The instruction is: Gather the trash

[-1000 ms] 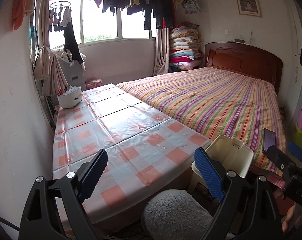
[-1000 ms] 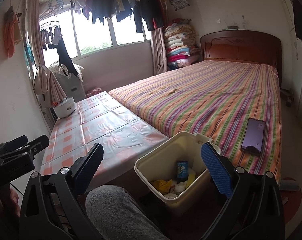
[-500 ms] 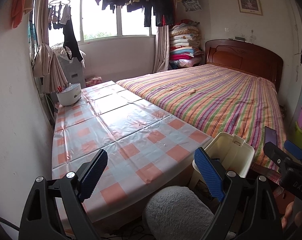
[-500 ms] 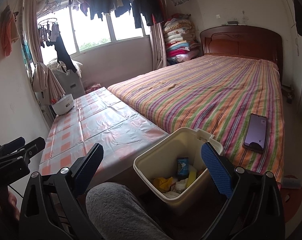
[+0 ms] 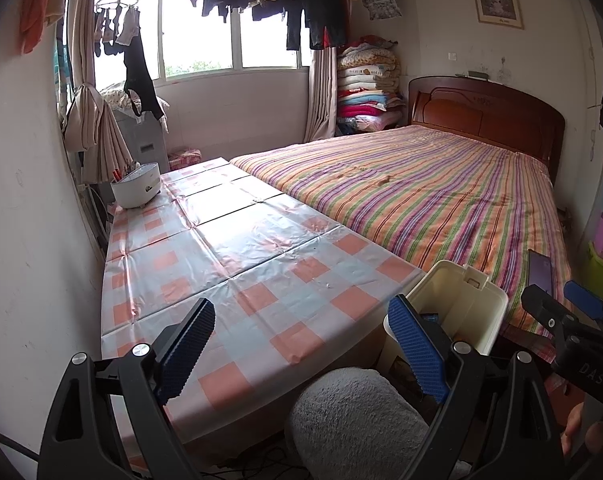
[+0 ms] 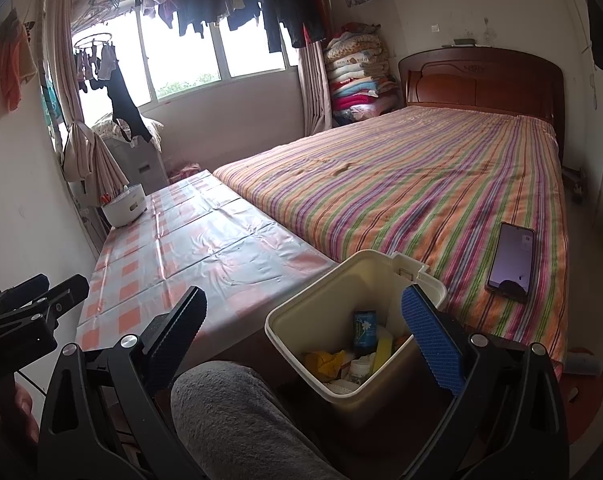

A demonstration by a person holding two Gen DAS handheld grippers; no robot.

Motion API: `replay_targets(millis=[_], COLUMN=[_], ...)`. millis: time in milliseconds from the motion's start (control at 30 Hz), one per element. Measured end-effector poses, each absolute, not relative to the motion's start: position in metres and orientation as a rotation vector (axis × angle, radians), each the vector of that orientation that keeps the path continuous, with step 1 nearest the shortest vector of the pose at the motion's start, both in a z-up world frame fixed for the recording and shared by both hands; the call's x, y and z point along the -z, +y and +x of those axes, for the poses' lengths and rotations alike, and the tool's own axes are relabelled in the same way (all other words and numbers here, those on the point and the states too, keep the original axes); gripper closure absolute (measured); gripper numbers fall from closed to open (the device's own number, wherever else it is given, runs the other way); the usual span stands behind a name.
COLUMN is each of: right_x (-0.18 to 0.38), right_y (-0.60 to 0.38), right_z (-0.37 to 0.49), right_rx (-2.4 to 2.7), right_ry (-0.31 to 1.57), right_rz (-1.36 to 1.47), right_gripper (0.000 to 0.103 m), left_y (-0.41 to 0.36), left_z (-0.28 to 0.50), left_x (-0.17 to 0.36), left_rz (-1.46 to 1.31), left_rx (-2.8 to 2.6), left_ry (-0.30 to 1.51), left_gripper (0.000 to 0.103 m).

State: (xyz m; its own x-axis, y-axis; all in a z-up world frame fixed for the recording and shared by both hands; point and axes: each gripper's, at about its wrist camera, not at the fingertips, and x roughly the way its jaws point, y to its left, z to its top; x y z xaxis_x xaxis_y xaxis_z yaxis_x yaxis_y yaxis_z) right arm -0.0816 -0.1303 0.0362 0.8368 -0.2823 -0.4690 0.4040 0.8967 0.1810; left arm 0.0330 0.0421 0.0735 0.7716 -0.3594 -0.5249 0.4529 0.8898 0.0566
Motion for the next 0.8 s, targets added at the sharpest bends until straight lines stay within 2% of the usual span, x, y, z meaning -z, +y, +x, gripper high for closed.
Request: replay_targets(millis=[800], right_x=[-0.0340], right_y=[-0.1313], right_z=[-0.0841], right_rx=[0.375], right_ry=[0.456], right_rz=[0.287], right_gripper=[0.006], left_y=[0.0398], left_z=[0.0314], left_x=[-0.0744], left_rz=[0.207], left_rx=[0.418], left_ry=[0.535], left_gripper=[0.017])
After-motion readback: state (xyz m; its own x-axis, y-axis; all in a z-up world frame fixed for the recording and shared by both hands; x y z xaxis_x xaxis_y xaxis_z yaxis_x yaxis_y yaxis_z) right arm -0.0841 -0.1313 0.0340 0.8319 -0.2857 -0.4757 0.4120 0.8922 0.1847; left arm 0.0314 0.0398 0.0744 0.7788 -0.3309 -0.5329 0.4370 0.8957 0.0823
